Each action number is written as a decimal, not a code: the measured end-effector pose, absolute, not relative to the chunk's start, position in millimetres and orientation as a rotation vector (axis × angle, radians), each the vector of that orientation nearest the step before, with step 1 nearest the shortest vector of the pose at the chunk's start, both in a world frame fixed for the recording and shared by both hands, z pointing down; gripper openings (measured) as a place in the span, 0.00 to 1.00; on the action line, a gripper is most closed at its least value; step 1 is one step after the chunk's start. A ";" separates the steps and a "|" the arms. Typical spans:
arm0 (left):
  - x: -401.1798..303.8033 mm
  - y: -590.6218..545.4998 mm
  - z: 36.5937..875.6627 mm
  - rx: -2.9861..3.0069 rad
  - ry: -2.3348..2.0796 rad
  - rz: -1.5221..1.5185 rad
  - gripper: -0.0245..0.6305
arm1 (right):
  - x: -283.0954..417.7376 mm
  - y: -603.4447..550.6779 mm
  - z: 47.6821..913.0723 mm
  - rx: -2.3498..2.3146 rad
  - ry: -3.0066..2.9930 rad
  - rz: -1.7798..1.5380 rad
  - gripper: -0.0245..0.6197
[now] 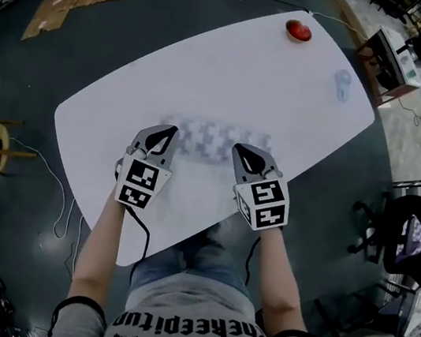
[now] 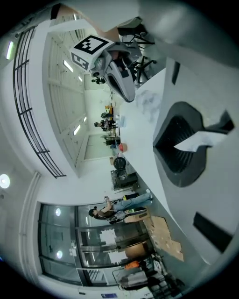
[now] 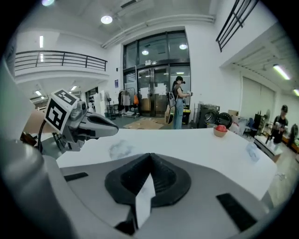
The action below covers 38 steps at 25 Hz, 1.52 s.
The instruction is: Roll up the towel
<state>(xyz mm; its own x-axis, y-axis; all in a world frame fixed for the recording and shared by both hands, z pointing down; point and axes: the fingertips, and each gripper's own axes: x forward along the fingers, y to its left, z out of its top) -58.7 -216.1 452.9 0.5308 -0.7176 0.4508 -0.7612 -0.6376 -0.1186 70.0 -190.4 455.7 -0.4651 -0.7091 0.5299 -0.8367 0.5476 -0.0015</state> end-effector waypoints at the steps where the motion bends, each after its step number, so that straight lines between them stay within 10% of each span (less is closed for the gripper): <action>1: -60.3 -213.5 444.5 2.665 -1.321 0.693 0.04 | 69.5 -187.8 448.8 1.271 -2.322 0.338 0.04; 38: -77.7 -43.8 218.3 2.741 -1.711 -0.086 0.04 | 103.2 -29.1 234.6 1.785 -2.528 -0.106 0.04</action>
<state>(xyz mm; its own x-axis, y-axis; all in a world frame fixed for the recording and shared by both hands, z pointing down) -77.7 -43.8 218.3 0.4391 -0.8936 -0.0928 -0.8984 -0.4364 -0.0490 103.2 -29.1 234.6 -0.3348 -0.9423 -0.0026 -0.9392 0.3334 0.0821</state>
